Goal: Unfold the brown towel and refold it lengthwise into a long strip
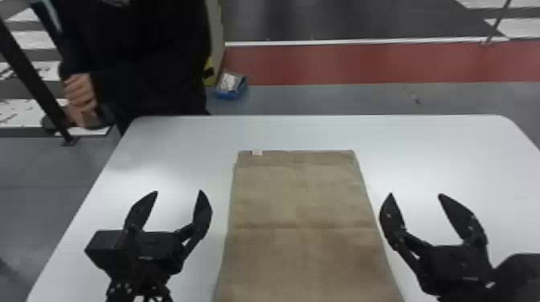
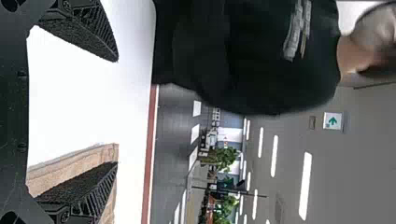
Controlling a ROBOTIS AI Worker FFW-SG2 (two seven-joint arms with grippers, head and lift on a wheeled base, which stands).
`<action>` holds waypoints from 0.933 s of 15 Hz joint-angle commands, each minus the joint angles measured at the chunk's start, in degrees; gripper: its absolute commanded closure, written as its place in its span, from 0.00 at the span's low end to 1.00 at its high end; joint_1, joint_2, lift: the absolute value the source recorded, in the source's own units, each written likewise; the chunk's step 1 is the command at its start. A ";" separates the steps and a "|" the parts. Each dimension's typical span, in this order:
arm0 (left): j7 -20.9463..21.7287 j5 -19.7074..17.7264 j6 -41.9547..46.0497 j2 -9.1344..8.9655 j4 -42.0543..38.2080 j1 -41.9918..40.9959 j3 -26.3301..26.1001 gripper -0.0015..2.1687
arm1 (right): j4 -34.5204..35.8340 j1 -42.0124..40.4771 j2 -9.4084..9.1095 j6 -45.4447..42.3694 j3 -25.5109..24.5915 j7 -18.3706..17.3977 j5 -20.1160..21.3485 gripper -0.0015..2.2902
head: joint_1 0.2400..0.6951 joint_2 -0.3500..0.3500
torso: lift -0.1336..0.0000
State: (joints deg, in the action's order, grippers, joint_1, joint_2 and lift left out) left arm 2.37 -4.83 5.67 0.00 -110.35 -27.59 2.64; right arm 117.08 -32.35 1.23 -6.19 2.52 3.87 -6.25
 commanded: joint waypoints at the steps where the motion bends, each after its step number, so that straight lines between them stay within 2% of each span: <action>1: 0.00 0.00 -0.01 -0.15 0.22 0.17 0.00 0.04 | 0.17 -0.08 0.00 0.00 0.03 0.00 0.01 0.05 | 1.00 0.60 | 0.08; 14: 0.97 0.44 -1.06 -0.15 0.31 0.96 0.00 0.04 | -0.53 0.27 0.00 0.00 -0.24 0.00 -0.07 0.05 | 1.00 0.60 | 0.08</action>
State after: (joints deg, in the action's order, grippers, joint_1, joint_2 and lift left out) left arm 2.83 -4.47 5.89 0.00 -110.30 -27.57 2.58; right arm 116.54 -32.02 1.36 -6.19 2.47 3.87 -6.34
